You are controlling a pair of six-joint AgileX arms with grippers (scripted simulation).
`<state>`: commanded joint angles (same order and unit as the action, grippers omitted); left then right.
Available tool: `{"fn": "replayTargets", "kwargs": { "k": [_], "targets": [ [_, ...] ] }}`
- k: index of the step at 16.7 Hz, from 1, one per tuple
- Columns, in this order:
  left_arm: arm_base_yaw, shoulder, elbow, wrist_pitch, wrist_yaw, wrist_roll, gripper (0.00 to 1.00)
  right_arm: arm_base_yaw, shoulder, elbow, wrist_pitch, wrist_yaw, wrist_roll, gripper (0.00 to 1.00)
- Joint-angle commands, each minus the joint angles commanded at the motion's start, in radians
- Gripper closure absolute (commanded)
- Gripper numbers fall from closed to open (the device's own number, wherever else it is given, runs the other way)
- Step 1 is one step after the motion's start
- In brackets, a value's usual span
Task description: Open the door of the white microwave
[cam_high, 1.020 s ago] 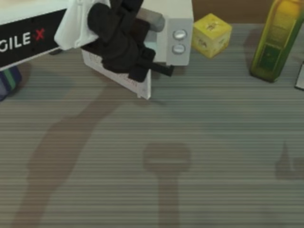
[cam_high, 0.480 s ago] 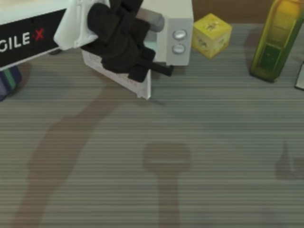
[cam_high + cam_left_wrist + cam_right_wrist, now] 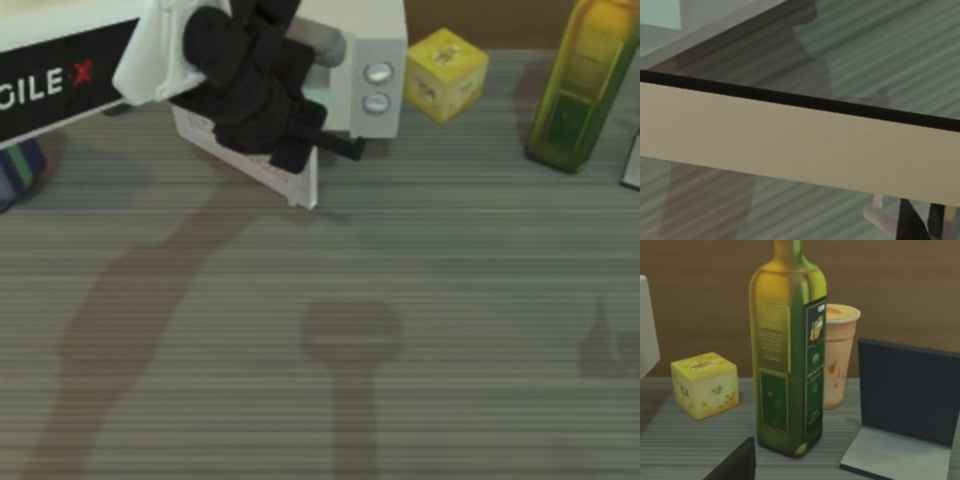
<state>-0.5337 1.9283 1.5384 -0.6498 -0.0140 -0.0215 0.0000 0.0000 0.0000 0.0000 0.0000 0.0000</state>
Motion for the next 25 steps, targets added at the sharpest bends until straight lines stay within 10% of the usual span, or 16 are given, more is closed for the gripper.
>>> {"fn": "replayTargets", "kwargs": {
  "k": [25],
  "targets": [
    [0.045,-0.070,-0.093,0.019,0.082,0.141,1.00,0.000,0.000,0.000,0.000,0.000,0.000,0.00]
  ]
}}
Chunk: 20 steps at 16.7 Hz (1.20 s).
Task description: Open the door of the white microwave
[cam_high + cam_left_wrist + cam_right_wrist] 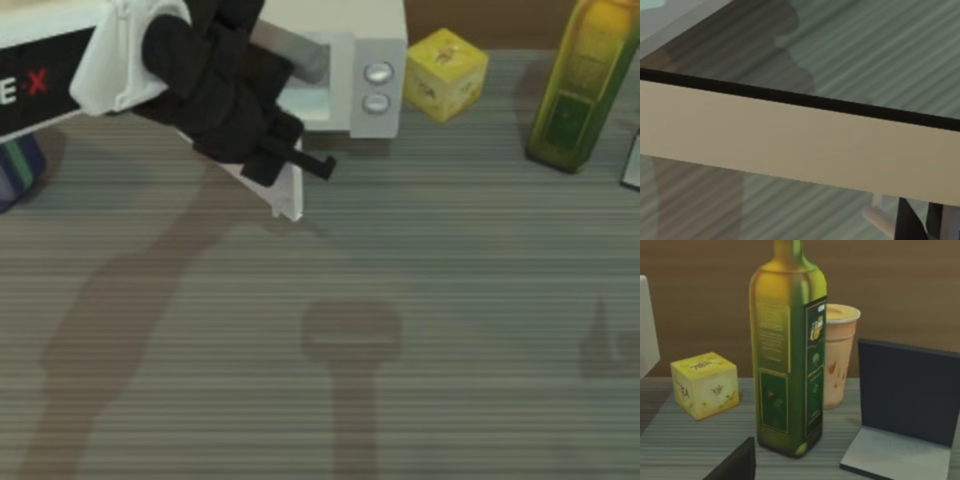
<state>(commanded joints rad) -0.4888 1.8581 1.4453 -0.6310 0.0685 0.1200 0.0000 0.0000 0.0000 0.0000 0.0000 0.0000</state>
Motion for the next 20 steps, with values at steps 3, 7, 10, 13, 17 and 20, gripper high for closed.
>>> {"fn": "replayTargets", "kwargs": {
  "k": [3,7,10,13,17,20],
  "targets": [
    [0.000,0.000,0.000,0.000,0.000,0.000,1.00,0.000,0.000,0.000,0.000,0.000,0.000,0.00],
    [0.000,0.000,0.000,0.000,0.000,0.000,1.00,0.000,0.000,0.000,0.000,0.000,0.000,0.00],
    [-0.005,0.003,-0.003,0.000,0.006,-0.003,1.00,0.000,0.000,0.000,0.000,0.000,0.000,0.00],
    [0.008,-0.010,-0.016,-0.001,0.025,0.030,1.00,0.000,0.000,0.000,0.000,0.000,0.000,0.00],
    [0.046,-0.043,-0.061,-0.008,0.075,0.132,1.00,0.000,0.000,0.000,0.000,0.000,0.000,0.00],
    [0.057,-0.057,-0.070,-0.005,0.090,0.159,1.00,0.000,0.000,0.000,0.000,0.000,0.000,0.00]
  ]
}}
